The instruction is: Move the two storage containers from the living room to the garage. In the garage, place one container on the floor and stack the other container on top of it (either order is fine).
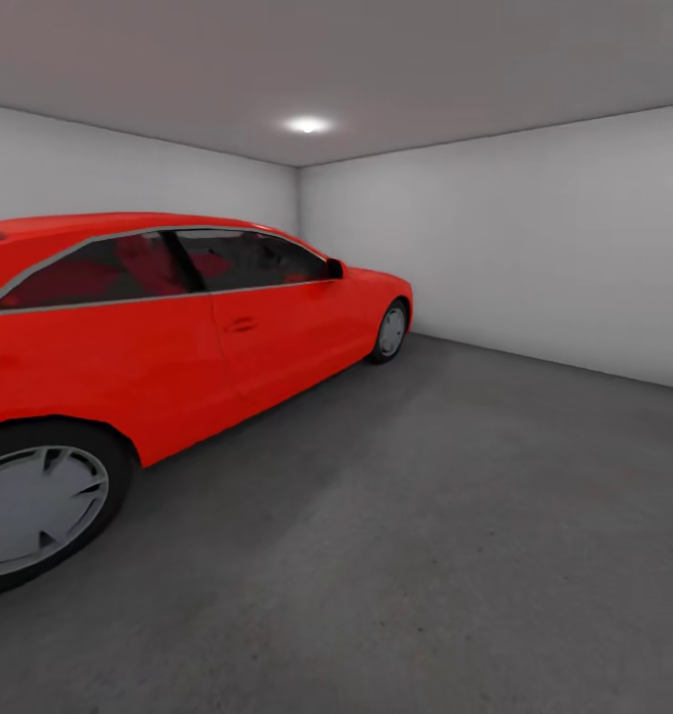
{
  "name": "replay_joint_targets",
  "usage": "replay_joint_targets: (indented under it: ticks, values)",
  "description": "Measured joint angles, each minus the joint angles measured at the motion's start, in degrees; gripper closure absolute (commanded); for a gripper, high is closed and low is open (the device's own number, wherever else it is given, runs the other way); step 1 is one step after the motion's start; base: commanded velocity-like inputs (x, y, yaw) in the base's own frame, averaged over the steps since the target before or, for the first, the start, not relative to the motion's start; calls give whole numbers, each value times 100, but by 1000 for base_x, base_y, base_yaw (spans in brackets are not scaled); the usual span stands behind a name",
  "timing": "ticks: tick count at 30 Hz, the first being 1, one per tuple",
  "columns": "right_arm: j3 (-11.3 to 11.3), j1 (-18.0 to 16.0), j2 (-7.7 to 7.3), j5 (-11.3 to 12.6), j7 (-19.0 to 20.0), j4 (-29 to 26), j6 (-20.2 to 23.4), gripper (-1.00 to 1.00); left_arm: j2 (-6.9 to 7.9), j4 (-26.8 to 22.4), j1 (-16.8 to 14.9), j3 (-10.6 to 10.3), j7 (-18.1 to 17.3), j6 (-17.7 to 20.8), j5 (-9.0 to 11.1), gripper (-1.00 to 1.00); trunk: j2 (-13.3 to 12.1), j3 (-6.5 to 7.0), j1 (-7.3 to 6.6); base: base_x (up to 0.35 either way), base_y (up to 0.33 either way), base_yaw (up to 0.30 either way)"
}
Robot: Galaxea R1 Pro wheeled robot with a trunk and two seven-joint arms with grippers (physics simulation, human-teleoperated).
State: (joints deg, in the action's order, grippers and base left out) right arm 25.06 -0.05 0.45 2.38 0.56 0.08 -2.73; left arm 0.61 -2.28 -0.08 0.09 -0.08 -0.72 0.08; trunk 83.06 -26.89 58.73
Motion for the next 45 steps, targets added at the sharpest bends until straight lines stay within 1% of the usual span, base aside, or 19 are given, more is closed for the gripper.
replay_joint_targets:
  ticks: [45]
  values:
    - [0, 2, 8, 0, 0, 0, -8, -100, 0, 0, 0, 0, 0, 0, 0, -100, 0, 0, 0, 0, 0, -283]
